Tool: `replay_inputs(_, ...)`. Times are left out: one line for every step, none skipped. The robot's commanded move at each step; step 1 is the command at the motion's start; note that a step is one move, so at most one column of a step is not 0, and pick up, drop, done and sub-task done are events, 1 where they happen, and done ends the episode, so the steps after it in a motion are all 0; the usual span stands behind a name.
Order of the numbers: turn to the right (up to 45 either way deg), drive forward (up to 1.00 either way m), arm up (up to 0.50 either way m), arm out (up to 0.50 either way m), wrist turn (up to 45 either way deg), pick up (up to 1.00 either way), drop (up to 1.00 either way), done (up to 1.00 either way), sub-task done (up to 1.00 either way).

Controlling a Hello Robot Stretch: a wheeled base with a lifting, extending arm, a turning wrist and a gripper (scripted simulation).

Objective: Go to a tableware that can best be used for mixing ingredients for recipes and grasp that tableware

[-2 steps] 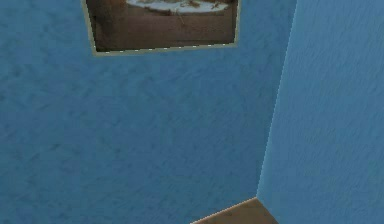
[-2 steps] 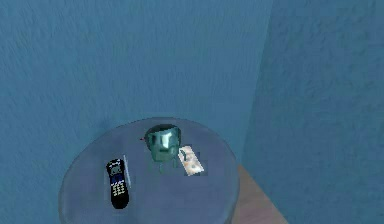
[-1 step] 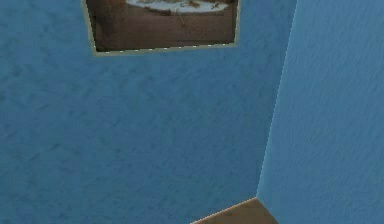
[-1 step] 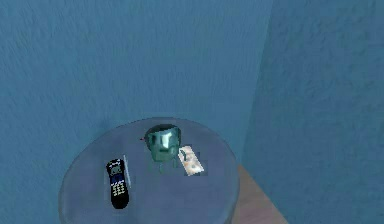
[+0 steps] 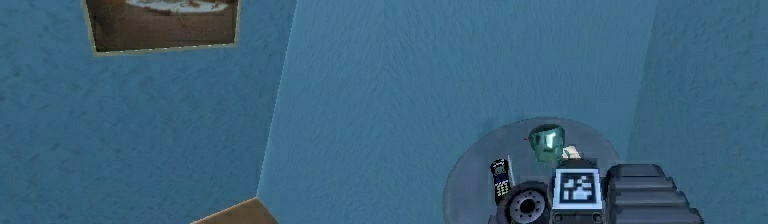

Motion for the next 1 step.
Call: replay_inputs(0.0, 0.0, 0.0, 0.32, 0.0, 0.0, 0.0, 0.0, 0.0)
